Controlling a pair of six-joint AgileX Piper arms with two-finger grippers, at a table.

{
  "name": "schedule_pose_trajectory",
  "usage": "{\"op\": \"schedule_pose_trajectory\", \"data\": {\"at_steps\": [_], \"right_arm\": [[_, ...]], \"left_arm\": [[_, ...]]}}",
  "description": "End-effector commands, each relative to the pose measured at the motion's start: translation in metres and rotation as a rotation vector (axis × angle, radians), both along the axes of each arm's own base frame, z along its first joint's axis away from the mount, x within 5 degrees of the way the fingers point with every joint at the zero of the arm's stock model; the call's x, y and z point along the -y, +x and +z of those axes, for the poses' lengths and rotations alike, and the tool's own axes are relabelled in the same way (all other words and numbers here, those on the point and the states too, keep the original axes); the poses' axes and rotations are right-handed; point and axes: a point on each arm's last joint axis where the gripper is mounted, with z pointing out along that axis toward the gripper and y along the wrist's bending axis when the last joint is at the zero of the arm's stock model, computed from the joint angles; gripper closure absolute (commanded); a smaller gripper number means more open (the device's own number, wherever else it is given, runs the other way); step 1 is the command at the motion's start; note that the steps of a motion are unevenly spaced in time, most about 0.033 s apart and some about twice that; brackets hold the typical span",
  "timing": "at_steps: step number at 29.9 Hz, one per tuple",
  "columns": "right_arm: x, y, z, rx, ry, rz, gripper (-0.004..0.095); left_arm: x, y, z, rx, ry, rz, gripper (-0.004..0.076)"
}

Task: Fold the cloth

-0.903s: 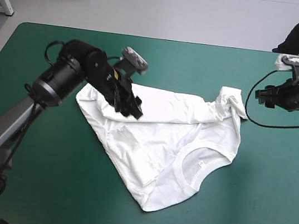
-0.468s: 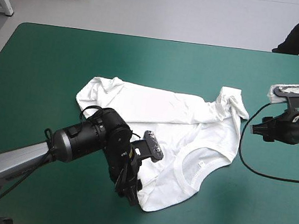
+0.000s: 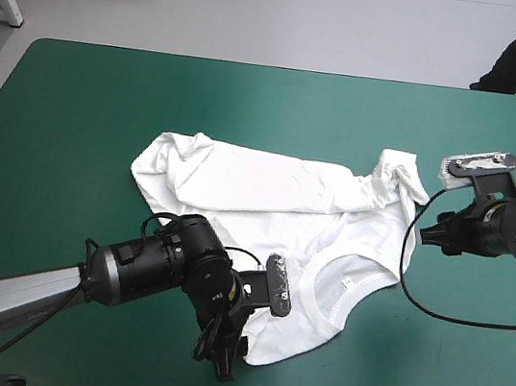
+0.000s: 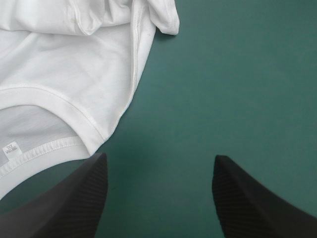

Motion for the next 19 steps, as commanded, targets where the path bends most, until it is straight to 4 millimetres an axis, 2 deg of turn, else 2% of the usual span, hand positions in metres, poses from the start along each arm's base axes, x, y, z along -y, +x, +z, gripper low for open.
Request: {"op": "schedule_pose_trajectory", "data": {"at_steps": [1,7,19], "right_arm": [[0.001,-0.004,0.016,0.086,-0.009,0.006,0.0331],[0.001,-0.004,0.016,0.088,-0.008,0.006,0.0331],[0.001,-0.005,0.017,0.093,-0.015,0.004,0.0331]], "left_arm": [[0.007,-0.005,0.009,0.035,-0.056,-0.059,0.0262],[0.027,-0.011,-0.012,0.031,-0.023,-0.133,0.0262],[0.045,0.0,-0.054,0.003,0.037,-0.135,0.0262]]}}
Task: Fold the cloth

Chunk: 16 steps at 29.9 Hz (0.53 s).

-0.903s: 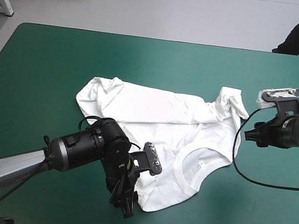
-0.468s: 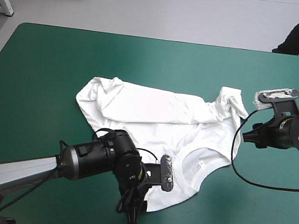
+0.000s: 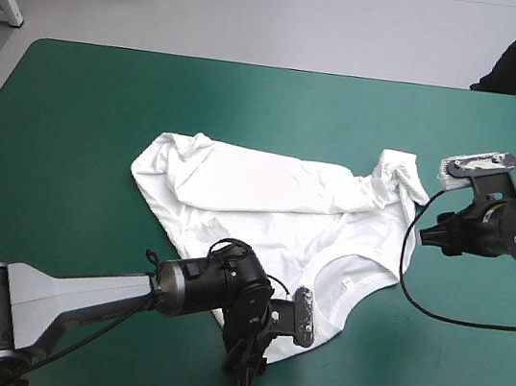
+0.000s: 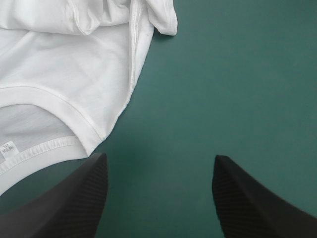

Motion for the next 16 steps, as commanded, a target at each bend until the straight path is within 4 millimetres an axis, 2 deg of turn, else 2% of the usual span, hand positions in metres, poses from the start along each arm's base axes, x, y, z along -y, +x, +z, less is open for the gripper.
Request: {"op": "schedule_pose_trajectory", "data": {"at_steps": [1,3,5,9,10,16], "right_arm": [[0.001,-0.005,0.017,0.092,0.0,-0.001,0.0331],[0.001,-0.004,0.017,0.096,-0.001,0.0,0.0331],[0.001,-0.003,0.016,0.101,-0.005,0.001,0.0331],[0.003,0.003,0.008,0.076,-0.03,-0.007,0.0331],[0.003,0.006,0.005,0.066,-0.037,-0.01,0.0331],[0.001,0.039,-0.02,0.013,-0.087,0.005,0.0331]], "left_arm": [[0.006,-0.001,0.003,0.008,-0.05,0.002,0.0262],[0.007,-0.001,-0.004,-0.006,-0.029,0.02,0.0284],[0.008,-0.001,-0.01,-0.02,-0.016,0.029,0.0384],[0.011,0.0,-0.015,-0.027,-0.021,0.035,0.0697],[0.011,0.0,-0.016,-0.026,-0.016,0.031,0.0742],[0.01,0.0,-0.018,-0.037,0.002,0.033,0.0746]]}}
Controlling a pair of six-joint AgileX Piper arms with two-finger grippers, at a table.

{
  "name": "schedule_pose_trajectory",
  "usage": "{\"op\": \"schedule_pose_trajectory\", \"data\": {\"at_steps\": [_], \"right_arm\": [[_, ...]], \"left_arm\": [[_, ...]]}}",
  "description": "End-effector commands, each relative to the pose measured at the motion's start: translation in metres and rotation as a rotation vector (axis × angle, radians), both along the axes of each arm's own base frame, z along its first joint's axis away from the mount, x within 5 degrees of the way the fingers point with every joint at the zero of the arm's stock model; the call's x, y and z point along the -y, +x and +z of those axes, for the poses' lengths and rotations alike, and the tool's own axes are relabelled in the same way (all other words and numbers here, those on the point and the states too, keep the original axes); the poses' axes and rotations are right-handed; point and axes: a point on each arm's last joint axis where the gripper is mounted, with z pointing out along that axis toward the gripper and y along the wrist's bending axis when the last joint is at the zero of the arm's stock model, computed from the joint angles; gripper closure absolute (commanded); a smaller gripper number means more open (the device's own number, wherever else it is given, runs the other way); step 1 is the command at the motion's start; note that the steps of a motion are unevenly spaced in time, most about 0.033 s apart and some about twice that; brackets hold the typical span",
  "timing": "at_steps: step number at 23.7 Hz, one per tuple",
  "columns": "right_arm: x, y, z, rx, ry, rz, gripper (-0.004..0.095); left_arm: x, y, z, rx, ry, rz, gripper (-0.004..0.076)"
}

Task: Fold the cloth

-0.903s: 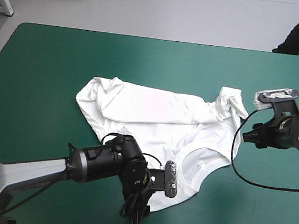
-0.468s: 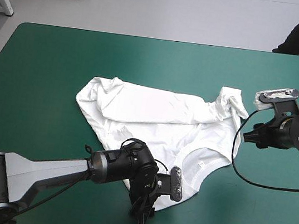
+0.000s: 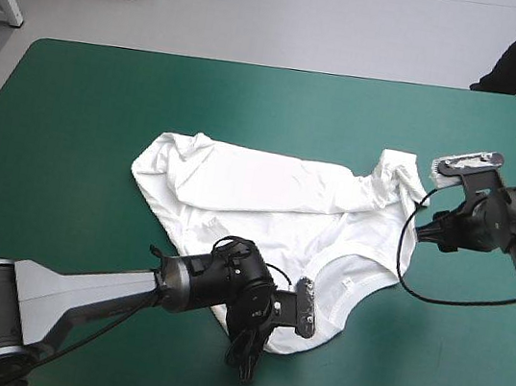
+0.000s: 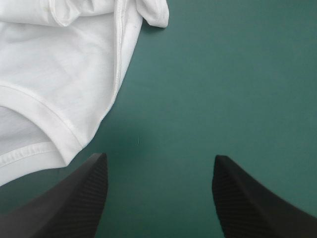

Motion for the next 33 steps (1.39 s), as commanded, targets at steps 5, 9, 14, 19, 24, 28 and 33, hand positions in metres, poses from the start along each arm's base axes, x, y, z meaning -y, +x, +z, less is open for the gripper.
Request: {"op": "schedule_pose_trajectory", "data": {"at_steps": [5,9,14,19,24,28,33], "right_arm": [[-0.006,0.053,-0.015,0.0,-0.027,0.016,0.0331],[-0.018,0.1,-0.026,-0.028,0.036,0.024,0.033],[-0.008,0.145,-0.06,-0.091,0.078,-0.013,0.033],[0.007,0.161,-0.076,-0.114,0.114,-0.03,0.033],[0.001,0.177,-0.102,-0.169,0.181,-0.031,0.0331],[-0.002,0.184,-0.115,-0.199,0.204,-0.021,0.0372],[-0.002,0.184,-0.123,-0.244,0.202,-0.018,0.0729]], "left_arm": [[0.006,-0.013,-0.006,-0.116,-0.022,0.05,0.0746],[0.005,-0.015,-0.006,-0.133,-0.016,0.052,0.0746],[0.004,-0.016,-0.006,-0.152,-0.005,0.053,0.0746],[0.006,-0.016,-0.006,-0.151,-0.026,0.058,0.0746],[0.007,-0.017,-0.005,-0.161,-0.037,0.061,0.0746],[0.007,-0.017,-0.005,-0.161,-0.037,0.061,0.0746],[0.007,-0.016,-0.005,-0.16,-0.036,0.06,0.0746]]}}
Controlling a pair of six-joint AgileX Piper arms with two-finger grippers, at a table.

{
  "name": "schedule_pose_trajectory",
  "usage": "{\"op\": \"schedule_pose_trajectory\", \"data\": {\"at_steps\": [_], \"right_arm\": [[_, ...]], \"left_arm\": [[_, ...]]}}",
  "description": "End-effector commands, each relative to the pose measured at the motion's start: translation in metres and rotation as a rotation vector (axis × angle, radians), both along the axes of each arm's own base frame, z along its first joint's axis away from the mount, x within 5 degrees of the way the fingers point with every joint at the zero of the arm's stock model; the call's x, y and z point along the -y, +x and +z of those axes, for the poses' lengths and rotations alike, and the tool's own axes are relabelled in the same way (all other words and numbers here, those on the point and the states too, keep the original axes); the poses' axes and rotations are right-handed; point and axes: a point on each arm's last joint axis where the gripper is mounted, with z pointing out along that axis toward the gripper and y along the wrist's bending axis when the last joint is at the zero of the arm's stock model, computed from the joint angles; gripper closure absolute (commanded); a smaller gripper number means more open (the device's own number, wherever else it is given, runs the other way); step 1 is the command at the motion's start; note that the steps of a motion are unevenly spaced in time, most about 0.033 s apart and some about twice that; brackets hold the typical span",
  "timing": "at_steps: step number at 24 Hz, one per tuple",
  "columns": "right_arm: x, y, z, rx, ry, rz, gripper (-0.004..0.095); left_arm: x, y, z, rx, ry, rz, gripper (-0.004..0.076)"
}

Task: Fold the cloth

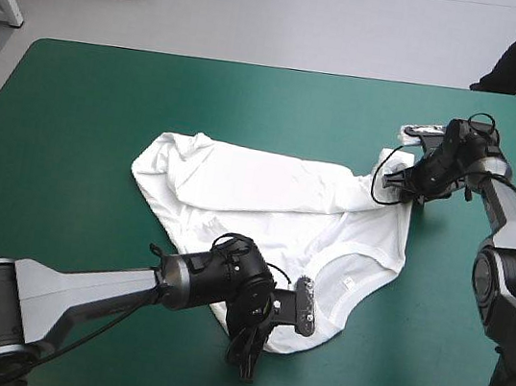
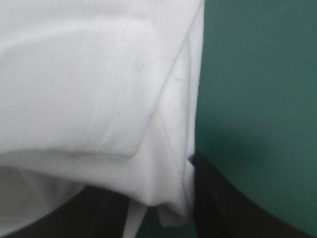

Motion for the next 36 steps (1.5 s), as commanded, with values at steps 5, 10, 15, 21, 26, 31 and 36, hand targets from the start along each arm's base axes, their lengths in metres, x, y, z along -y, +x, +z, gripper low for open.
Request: {"op": "schedule_pose_trajectory", "data": {"at_steps": [5,10,15,21,26,31,36], "right_arm": [[0.001,-0.001,0.006,0.004,0.016,0.005,0.0921],[0.001,-0.011,0.025,-0.008,0.02,-0.002,0.0921],[0.002,-0.043,0.105,0.151,0.031,-0.009,0.0921],[0.01,-0.165,0.261,0.616,0.041,-0.038,0.0921],[0.017,-0.317,0.386,1.29,0.107,-0.073,0.0921],[0.021,-0.413,0.434,1.706,0.148,-0.071,0.0921],[0.022,-0.446,0.45,1.817,0.162,-0.066,0.0921]], "left_arm": [[0.005,-0.014,-0.005,-0.102,-0.008,0.069,0.0746],[-0.015,-0.004,0.029,0.042,0.024,0.124,0.0746],[-0.066,-0.006,0.141,0.295,-0.157,0.306,0.0746],[-0.165,-0.042,0.315,0.685,-0.654,0.478,0.0746],[-0.241,-0.073,0.414,1.017,-0.945,0.507,0.0746],[-0.27,-0.083,0.449,1.229,-1.045,0.523,0.0746],[-0.278,-0.09,0.463,1.326,-1.145,0.499,0.0746]]}}
